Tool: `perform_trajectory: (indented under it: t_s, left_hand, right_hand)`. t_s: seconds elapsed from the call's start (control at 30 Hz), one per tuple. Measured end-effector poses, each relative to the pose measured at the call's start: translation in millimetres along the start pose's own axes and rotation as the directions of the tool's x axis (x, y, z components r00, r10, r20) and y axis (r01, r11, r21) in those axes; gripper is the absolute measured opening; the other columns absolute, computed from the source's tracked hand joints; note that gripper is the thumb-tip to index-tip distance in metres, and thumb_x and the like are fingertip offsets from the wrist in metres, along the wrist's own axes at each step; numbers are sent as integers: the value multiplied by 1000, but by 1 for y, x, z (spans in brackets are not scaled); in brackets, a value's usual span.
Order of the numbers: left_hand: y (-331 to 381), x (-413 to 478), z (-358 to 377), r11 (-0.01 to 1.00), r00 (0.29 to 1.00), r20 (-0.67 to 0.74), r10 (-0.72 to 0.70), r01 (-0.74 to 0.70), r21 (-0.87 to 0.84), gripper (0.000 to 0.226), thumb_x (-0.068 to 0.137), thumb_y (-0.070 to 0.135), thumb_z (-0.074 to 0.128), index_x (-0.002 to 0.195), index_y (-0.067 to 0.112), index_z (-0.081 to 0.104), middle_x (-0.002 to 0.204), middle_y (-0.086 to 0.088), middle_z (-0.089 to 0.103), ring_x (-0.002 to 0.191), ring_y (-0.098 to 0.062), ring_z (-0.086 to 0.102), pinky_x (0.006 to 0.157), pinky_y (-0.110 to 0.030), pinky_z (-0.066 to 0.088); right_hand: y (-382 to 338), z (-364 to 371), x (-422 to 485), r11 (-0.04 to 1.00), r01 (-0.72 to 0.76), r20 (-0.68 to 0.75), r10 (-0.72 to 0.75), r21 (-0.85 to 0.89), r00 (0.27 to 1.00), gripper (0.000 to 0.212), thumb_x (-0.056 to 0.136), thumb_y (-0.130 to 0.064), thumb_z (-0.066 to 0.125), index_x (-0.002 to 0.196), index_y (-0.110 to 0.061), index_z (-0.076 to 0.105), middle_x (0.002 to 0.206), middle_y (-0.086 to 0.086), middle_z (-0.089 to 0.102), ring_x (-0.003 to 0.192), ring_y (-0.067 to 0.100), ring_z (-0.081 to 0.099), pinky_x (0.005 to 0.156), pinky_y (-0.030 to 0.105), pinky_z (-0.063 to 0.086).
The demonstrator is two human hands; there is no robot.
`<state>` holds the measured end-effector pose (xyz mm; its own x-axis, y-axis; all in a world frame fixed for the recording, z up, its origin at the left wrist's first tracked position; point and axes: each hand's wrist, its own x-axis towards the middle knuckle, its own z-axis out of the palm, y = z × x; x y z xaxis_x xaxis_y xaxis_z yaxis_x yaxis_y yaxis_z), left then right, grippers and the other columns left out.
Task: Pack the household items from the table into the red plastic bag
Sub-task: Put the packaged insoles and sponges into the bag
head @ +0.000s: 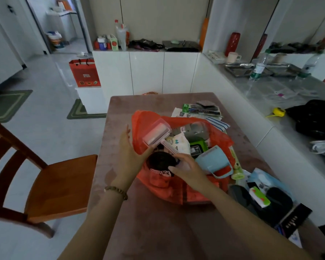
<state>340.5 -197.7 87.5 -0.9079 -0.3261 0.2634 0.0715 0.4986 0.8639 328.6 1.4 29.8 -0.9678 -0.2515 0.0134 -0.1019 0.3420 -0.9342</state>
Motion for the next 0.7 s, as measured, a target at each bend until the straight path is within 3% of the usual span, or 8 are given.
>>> perform_trajectory:
  t_s: [0.1,0.23,0.3,0.37,0.47,0.53,0.63,0.7]
  left_hand:
    - [10,-10,5,963,969,-90,229,-212,166,99,70,42,79,147,16,24,153,-5,27,140,-10,20,114,-22,16]
    - [29,-26,37,897,913,64,403,-408,168,83,72,41,73,141,12,37,146,-7,39,138,-20,27,119,-38,20]
    - [41,-40,62,906,906,156,394,-411,100,78,73,42,73,138,12,42,140,-6,44,133,-17,31,116,-41,27]
    - [50,-56,92,907,890,237,389,-415,70,76,74,49,66,137,12,44,138,-6,46,131,-16,33,114,-35,28]
    - [64,-81,138,912,861,341,378,-409,20,70,76,53,61,132,12,48,130,-5,50,122,-17,40,105,-30,35]
    - [74,-100,170,916,841,394,370,-400,-7,62,78,48,66,128,14,51,125,-4,54,117,-16,45,100,-27,38]
    - [79,-133,218,944,781,557,282,-329,-17,48,84,41,66,125,20,53,121,0,55,112,-12,48,92,-10,35]
    - [78,-153,250,968,713,682,165,-249,25,45,88,44,60,125,20,52,120,0,54,111,-15,49,90,-14,39]
  right_hand:
    - [3,-29,-15,999,-16,-67,14,-36,998,31,84,-19,69,114,-21,60,123,-4,55,117,7,48,101,23,38]
    - [9,-82,-36,997,4,-167,-17,-79,986,24,83,-19,69,104,-29,61,113,-14,58,113,7,53,97,26,40]
    - [17,-115,-49,997,-22,-219,5,-72,976,21,82,-19,70,100,-28,63,115,-5,61,112,10,55,95,26,42]
    - [26,-148,-66,996,-87,-282,82,-3,956,19,81,-20,72,98,-27,65,119,2,61,111,12,56,96,28,44]
    - [46,-198,-94,984,-176,-362,162,-7,918,22,82,-21,71,102,-22,64,118,-1,59,106,8,56,95,23,42]
    - [64,-229,-113,965,-259,-376,227,-37,898,24,83,-23,71,104,-25,60,120,0,56,111,12,52,96,27,39]
    - [95,-264,-144,921,-390,-410,364,21,837,43,80,-26,74,117,-18,54,126,7,50,114,19,50,95,33,43]
    - [115,-279,-163,876,-475,-458,456,80,763,60,80,-21,74,129,-5,45,125,6,45,113,20,48,93,32,43]
